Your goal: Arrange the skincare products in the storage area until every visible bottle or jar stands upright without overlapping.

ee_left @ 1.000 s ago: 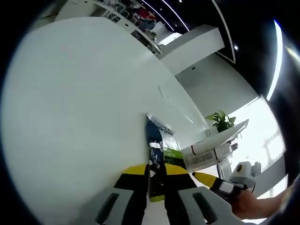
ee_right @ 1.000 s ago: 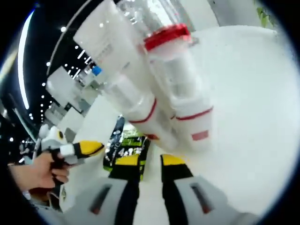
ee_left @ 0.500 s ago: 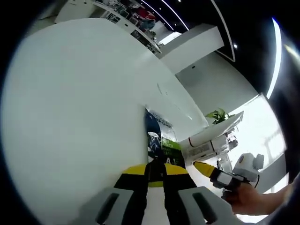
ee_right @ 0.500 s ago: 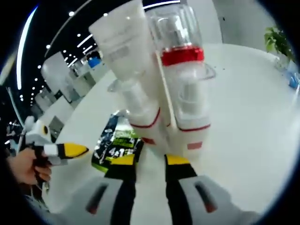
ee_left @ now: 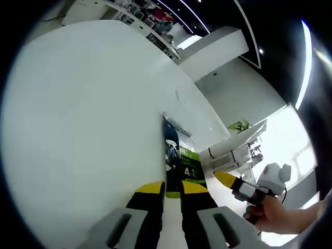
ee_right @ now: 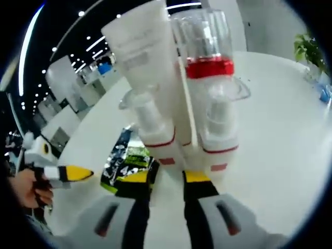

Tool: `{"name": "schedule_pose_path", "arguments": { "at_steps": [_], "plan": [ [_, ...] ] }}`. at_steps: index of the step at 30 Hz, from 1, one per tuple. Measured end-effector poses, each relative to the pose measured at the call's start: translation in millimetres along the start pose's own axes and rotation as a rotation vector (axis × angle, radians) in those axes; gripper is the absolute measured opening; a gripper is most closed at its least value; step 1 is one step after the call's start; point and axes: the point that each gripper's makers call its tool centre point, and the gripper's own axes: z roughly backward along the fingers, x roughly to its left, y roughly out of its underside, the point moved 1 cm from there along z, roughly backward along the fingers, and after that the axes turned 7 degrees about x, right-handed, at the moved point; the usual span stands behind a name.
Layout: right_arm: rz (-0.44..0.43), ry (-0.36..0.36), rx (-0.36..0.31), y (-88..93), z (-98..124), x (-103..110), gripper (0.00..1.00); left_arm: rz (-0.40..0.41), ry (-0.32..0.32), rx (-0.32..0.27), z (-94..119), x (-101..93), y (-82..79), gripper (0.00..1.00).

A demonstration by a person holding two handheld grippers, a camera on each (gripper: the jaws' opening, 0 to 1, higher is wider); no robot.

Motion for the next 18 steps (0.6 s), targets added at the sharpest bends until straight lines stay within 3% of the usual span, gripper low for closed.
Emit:
{"name": "schedule_pose_path", "arguments": {
  "at_steps": [10, 18],
  "plan": [
    [-0.005, -0.005, 0.028, 12.3, 5, 3, 0.27, -0.017, -0.001, -0.01, 12, 3.3, 2.7, 0.11],
    [0.001, -0.029, 0.024, 20.3, 14, 9, 0.31, -0.023, -0.012, -0.051, 28, 7.6, 4.9, 0.16]
  ]
}}
